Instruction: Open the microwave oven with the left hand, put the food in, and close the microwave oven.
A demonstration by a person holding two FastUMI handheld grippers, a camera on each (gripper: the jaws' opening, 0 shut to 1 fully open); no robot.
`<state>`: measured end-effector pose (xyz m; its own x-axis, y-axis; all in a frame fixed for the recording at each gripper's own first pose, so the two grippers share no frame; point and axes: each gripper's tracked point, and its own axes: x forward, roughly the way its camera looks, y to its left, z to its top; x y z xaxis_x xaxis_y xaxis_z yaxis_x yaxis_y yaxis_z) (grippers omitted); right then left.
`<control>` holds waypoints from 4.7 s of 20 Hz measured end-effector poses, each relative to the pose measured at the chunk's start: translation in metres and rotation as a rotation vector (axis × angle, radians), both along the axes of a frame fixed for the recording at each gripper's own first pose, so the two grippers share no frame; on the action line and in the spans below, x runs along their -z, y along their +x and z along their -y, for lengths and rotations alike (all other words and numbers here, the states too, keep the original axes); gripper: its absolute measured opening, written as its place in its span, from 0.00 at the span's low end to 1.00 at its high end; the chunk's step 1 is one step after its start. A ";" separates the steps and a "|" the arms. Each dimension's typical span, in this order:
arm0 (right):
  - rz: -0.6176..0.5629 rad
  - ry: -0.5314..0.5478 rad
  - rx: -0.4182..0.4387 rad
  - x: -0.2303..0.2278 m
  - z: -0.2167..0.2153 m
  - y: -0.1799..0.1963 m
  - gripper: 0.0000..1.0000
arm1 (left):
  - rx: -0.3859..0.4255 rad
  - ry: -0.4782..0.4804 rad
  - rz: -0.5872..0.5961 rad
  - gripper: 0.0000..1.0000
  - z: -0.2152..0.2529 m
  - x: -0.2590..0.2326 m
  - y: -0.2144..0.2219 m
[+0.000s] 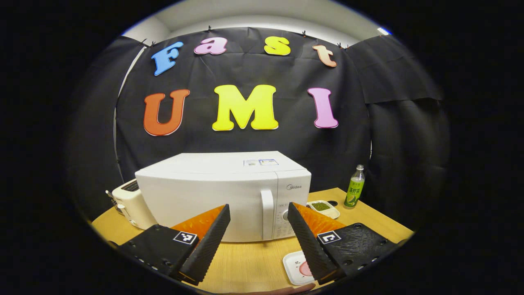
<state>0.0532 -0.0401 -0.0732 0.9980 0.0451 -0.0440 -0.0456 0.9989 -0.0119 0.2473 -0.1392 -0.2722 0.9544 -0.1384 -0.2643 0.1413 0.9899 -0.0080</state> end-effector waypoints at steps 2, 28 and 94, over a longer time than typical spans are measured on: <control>0.000 -0.009 -0.003 0.003 0.005 -0.001 0.91 | -0.003 0.004 -0.018 0.91 0.008 0.024 0.017; -0.099 0.020 0.029 0.072 0.039 0.020 1.00 | -0.043 -0.027 0.014 0.24 0.023 0.079 0.071; -0.575 -0.174 -0.230 0.194 -0.081 0.063 1.00 | -0.240 0.079 0.087 0.81 -0.250 -0.047 -0.263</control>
<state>0.1160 0.0411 -0.2669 0.7789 0.1991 -0.5948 -0.3058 0.9485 -0.0829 -0.0160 0.1104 -0.2255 0.9770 0.1123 -0.1810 -0.1006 0.9923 0.0726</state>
